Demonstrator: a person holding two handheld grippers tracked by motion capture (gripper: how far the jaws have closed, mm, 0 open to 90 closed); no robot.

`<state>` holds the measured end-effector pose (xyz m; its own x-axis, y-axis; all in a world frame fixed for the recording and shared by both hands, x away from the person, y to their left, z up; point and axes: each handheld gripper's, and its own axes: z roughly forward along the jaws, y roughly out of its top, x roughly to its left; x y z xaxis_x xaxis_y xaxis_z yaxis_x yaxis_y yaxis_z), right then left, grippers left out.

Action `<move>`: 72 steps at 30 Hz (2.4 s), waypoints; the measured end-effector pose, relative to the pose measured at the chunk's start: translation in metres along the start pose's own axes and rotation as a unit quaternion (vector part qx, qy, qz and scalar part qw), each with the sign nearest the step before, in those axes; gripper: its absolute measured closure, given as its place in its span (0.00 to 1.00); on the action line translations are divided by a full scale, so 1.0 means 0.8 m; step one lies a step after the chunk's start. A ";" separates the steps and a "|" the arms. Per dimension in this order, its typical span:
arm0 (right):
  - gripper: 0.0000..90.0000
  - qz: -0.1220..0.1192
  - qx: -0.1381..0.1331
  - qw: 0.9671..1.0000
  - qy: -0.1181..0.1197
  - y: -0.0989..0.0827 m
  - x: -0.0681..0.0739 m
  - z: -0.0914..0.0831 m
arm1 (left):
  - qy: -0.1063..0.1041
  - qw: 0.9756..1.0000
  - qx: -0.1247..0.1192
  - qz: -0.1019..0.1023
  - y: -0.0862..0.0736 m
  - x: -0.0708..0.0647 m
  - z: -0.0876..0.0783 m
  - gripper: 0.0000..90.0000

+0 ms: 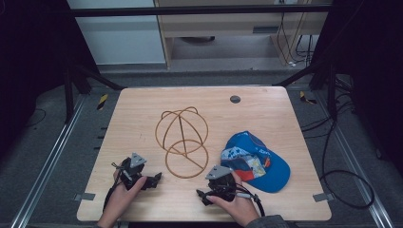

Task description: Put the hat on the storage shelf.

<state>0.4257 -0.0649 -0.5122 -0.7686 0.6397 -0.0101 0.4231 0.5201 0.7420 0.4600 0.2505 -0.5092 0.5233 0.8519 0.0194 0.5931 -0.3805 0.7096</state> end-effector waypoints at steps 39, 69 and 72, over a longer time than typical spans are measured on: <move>0.12 -0.006 0.017 0.999 -0.047 -0.009 -0.063 -0.148 | 0.000 1.000 0.000 0.000 0.000 0.000 0.000 0.00; 0.52 0.015 0.110 0.993 -0.043 0.013 -0.189 -0.190 | 0.000 1.000 0.000 0.000 0.000 0.000 0.000 0.00; 0.55 0.016 0.120 0.992 -0.029 0.019 -0.193 -0.180 | 0.000 1.000 0.000 0.000 0.000 0.000 0.000 0.00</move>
<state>0.4816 -0.2371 -0.4033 -0.7267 0.6862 -0.0321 0.5549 0.6140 0.5613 0.4601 0.2505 -0.5091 0.5241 0.8514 0.0193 0.5932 -0.3813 0.7091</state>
